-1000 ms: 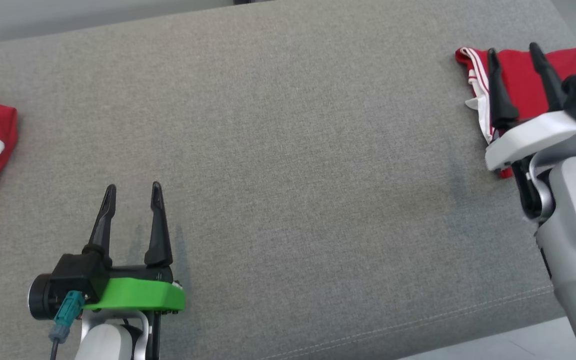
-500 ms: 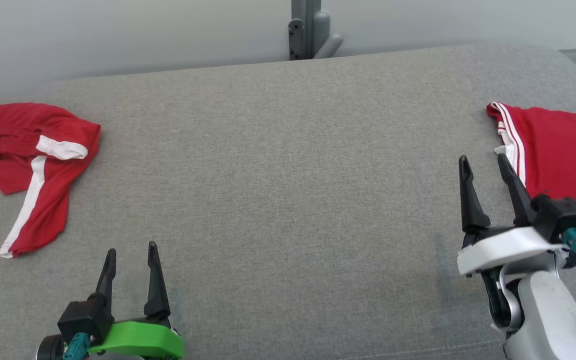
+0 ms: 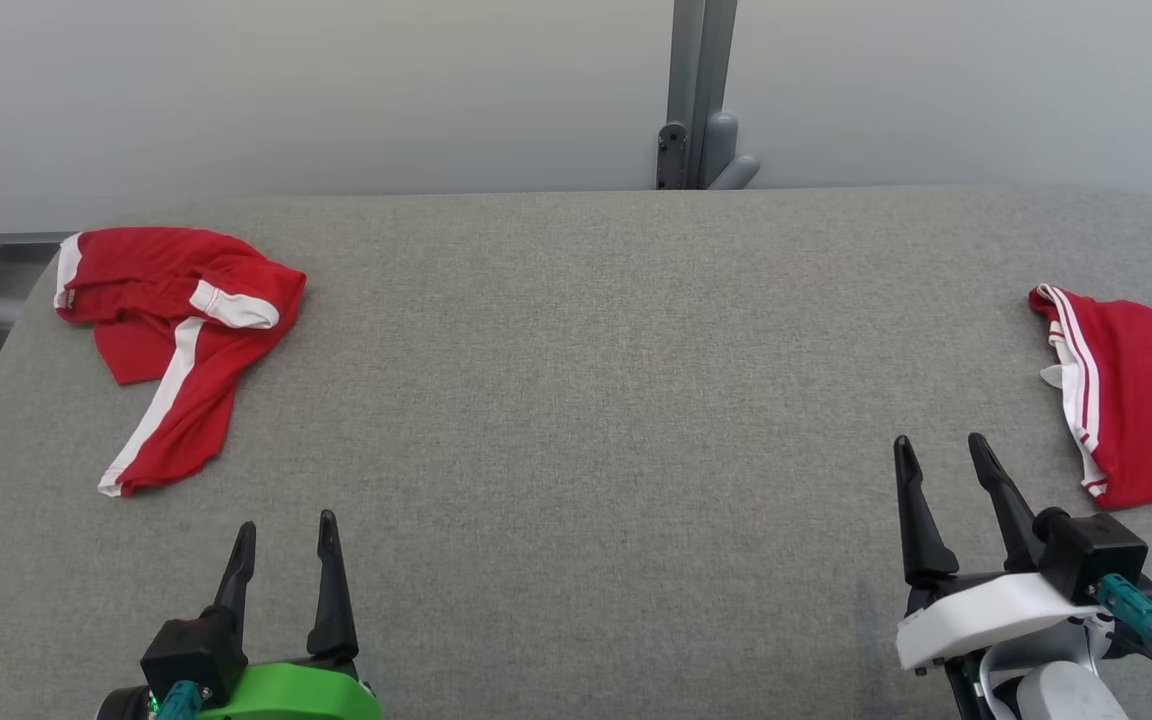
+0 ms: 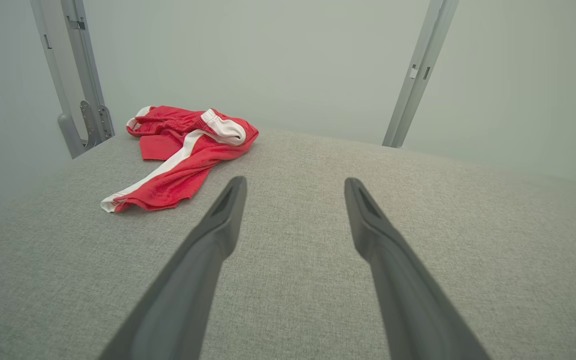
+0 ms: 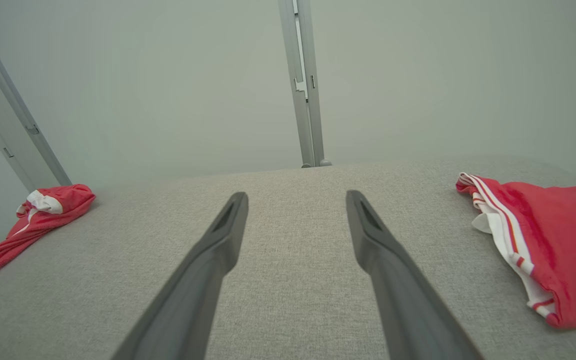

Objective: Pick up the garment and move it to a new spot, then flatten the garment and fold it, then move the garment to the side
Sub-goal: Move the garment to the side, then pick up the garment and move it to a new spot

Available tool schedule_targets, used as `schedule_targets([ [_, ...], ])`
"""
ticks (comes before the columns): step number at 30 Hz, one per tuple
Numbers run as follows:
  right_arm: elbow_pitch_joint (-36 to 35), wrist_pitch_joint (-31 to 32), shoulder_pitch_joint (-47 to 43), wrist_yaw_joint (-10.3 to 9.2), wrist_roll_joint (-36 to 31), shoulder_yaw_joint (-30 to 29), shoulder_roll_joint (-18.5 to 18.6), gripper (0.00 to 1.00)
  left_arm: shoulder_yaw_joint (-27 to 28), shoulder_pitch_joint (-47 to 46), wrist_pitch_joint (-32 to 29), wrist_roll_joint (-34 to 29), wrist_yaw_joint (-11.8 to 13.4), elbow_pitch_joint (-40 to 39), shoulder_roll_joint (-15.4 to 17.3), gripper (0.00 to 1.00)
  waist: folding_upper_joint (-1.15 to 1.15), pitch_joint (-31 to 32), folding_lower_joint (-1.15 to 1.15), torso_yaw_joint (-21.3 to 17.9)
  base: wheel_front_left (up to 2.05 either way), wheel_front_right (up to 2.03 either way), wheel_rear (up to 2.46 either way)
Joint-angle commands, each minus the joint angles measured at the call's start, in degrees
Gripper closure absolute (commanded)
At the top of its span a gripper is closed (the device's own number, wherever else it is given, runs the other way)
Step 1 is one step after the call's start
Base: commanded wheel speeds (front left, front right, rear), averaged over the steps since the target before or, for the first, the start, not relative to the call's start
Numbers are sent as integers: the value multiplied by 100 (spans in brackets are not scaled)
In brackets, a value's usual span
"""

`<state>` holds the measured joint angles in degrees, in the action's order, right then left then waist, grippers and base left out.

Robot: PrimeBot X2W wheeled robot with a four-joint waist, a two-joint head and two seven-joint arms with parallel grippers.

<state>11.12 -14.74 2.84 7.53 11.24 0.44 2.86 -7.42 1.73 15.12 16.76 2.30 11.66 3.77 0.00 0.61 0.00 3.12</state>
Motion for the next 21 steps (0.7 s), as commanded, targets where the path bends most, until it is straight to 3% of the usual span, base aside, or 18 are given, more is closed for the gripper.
schedule_targets([
  [1, -4, -18, -102, -8, 95, 37, 9, 0, 22, 15, 5, -80, -30, 6, -12, 0, 0, 61, 0, 42, 0, 0, 0],
  [21, 137, -27, -95, -8, 153, 265, 6, 0, 113, -16, 5, -188, -146, 70, -47, 0, 0, 85, 0, -108, 0, 0, 0],
])
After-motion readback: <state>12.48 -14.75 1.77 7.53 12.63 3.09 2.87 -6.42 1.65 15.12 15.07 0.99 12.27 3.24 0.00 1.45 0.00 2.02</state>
